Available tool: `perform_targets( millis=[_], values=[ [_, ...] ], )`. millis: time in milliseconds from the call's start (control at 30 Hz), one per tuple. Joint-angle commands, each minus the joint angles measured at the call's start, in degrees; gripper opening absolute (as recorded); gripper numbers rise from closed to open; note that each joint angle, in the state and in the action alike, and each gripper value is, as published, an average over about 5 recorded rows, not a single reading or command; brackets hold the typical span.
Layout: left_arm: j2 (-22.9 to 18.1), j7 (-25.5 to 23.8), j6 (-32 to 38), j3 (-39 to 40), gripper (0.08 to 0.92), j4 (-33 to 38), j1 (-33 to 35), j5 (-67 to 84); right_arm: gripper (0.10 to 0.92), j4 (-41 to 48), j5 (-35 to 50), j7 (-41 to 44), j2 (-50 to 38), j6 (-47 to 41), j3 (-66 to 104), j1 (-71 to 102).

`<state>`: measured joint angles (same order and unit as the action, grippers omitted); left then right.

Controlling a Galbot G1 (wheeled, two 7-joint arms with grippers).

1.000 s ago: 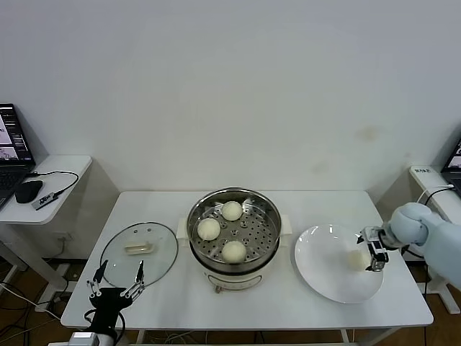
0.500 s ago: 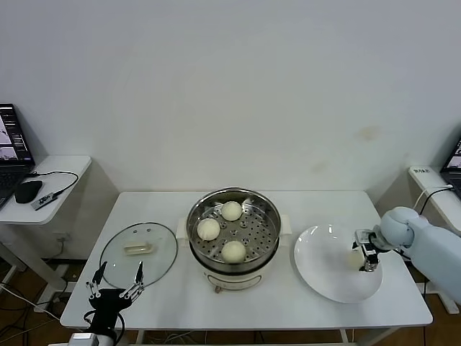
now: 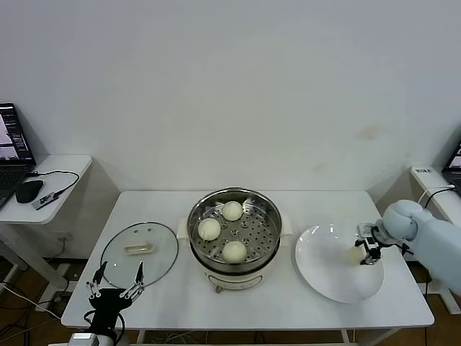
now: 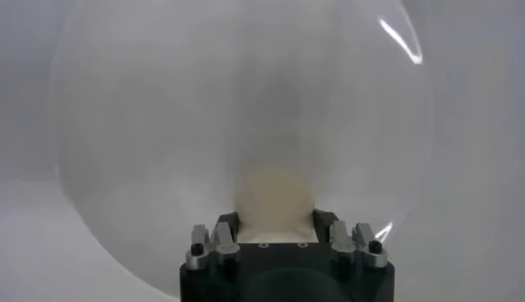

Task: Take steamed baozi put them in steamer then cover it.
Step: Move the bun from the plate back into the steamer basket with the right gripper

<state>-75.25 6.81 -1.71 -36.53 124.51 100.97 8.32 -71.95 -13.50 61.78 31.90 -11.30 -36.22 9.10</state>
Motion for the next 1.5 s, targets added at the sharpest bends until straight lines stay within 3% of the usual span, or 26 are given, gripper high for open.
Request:
perform_targets(
  millis=[33, 233, 467, 767, 1100, 1500],
  values=[
    [0.01, -0.01, -0.02, 0.29, 0.823, 0.10, -0.06, -0.06, 0.577, -8.29, 10.55, 3.14, -4.95, -3.55, -12.07, -19.15],
    [0.61, -0.03, -0.07, 0.29, 0.823, 0.06, -0.25, 0.16, 0.585, -13.37, 18.93, 3.14, -3.13, -5.80, -22.08, -35.45],
    [1.15, -0.03, -0.20, 0.59, 0.823, -0.17, -0.78, 0.33, 0.594, -17.41, 29.06, 0.46, 5.73, -10.66, -33.00, -50.59],
    [0.78, -0.03, -0.25, 0.69, 0.823, -0.45, -1.68, 0.47, 0.594, -19.84, 40.01, -5.58, 18.69, -19.02, -34.94, -49.05],
    [0.18, -0.01, -0.20, -0.30, 0.823, -0.06, -1.30, 0.62, 0.594, -12.50, 37.95, -9.15, 28.33, -24.25, -34.81, -38.68],
    [-0.50, -0.01, -0.15, -0.16, 0.823, 0.08, -1.33, 0.45, 0.594, -8.09, 34.04, -8.63, 29.94, -25.81, -34.71, -33.41]
  ],
)
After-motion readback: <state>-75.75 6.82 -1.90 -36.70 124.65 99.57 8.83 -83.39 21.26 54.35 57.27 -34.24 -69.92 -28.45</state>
